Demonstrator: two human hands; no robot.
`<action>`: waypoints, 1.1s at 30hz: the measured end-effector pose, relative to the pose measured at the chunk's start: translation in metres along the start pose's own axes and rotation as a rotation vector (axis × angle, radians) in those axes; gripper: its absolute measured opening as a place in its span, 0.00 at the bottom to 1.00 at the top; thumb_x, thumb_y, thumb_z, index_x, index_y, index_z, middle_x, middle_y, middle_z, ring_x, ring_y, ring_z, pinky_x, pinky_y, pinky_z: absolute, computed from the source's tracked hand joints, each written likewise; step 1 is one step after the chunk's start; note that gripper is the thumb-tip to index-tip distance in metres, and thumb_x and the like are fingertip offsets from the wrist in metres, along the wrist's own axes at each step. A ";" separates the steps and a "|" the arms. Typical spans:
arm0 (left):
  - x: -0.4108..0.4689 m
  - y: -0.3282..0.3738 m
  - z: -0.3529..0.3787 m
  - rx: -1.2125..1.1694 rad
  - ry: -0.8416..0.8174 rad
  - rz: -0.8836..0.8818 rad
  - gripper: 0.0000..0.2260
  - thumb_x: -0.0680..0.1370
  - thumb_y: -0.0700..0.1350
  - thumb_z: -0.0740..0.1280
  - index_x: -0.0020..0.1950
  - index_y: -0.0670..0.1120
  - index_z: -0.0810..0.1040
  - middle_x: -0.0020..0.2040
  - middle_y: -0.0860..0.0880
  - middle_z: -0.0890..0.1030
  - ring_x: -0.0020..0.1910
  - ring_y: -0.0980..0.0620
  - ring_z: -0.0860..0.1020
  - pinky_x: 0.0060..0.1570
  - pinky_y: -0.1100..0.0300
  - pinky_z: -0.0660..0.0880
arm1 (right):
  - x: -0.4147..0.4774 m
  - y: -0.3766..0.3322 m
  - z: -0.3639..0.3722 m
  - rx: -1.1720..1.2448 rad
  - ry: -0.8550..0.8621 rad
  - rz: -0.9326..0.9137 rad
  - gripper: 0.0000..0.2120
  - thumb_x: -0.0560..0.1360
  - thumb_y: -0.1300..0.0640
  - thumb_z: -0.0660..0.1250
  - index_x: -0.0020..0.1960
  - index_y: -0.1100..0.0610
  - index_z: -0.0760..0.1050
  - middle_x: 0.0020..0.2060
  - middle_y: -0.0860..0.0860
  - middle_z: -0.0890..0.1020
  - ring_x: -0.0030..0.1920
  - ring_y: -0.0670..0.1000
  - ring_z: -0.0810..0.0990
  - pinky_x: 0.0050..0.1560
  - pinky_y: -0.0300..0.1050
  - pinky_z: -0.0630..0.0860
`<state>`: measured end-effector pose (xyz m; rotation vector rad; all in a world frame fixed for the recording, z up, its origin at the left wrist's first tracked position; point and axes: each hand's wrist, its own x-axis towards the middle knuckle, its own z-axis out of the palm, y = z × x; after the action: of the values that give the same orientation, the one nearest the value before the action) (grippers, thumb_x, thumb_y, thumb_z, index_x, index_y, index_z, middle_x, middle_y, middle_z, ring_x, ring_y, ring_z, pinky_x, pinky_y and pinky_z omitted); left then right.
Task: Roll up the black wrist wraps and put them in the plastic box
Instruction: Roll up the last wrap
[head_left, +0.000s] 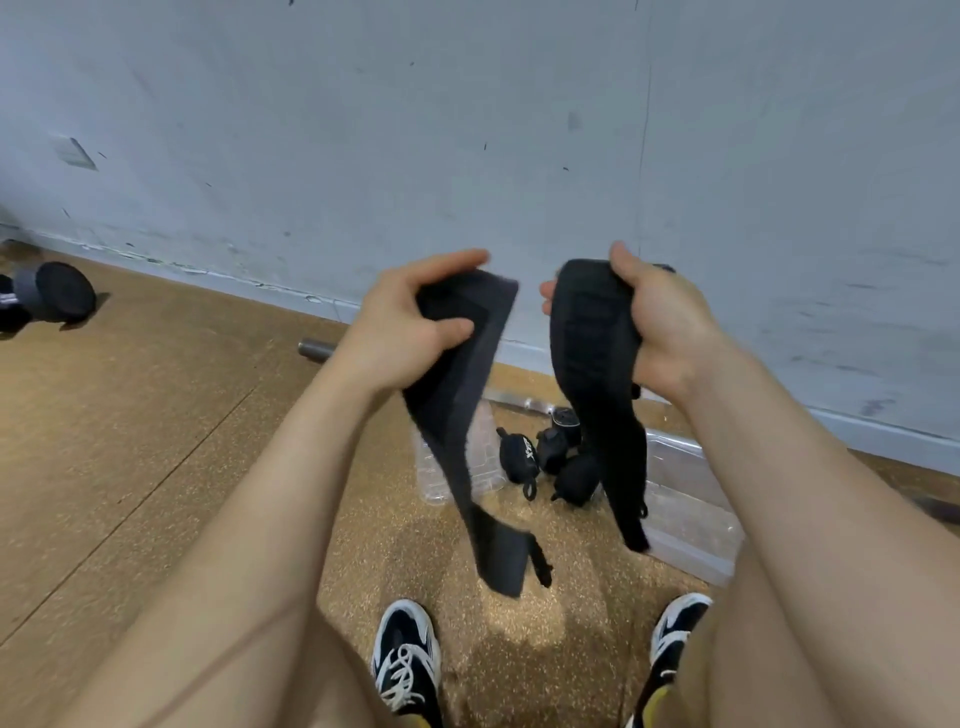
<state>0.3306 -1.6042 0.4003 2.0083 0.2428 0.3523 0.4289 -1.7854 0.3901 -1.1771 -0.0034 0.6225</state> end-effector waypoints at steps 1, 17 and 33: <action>0.002 -0.004 -0.008 -0.103 0.076 -0.067 0.26 0.74 0.28 0.67 0.62 0.57 0.80 0.59 0.55 0.82 0.58 0.58 0.80 0.62 0.58 0.76 | -0.001 -0.004 -0.006 -0.011 -0.045 -0.007 0.16 0.84 0.53 0.57 0.63 0.63 0.75 0.52 0.58 0.86 0.50 0.55 0.86 0.49 0.51 0.83; 0.000 -0.012 0.022 -0.285 -0.033 -0.355 0.04 0.76 0.41 0.73 0.49 0.42 0.85 0.44 0.44 0.87 0.43 0.48 0.85 0.42 0.60 0.79 | -0.009 0.020 0.012 -0.226 -0.176 -0.120 0.15 0.78 0.57 0.68 0.64 0.56 0.73 0.50 0.54 0.80 0.41 0.47 0.83 0.41 0.43 0.80; 0.004 -0.013 0.015 -0.084 0.008 -0.235 0.12 0.78 0.36 0.69 0.56 0.50 0.84 0.50 0.51 0.86 0.49 0.55 0.84 0.50 0.64 0.79 | -0.002 0.004 -0.006 -0.597 0.058 -0.427 0.36 0.76 0.59 0.71 0.77 0.44 0.58 0.57 0.54 0.81 0.50 0.52 0.85 0.54 0.50 0.81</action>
<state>0.3396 -1.6092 0.3832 1.8726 0.4574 0.2171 0.4276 -1.7902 0.3845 -1.7070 -0.4048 0.2042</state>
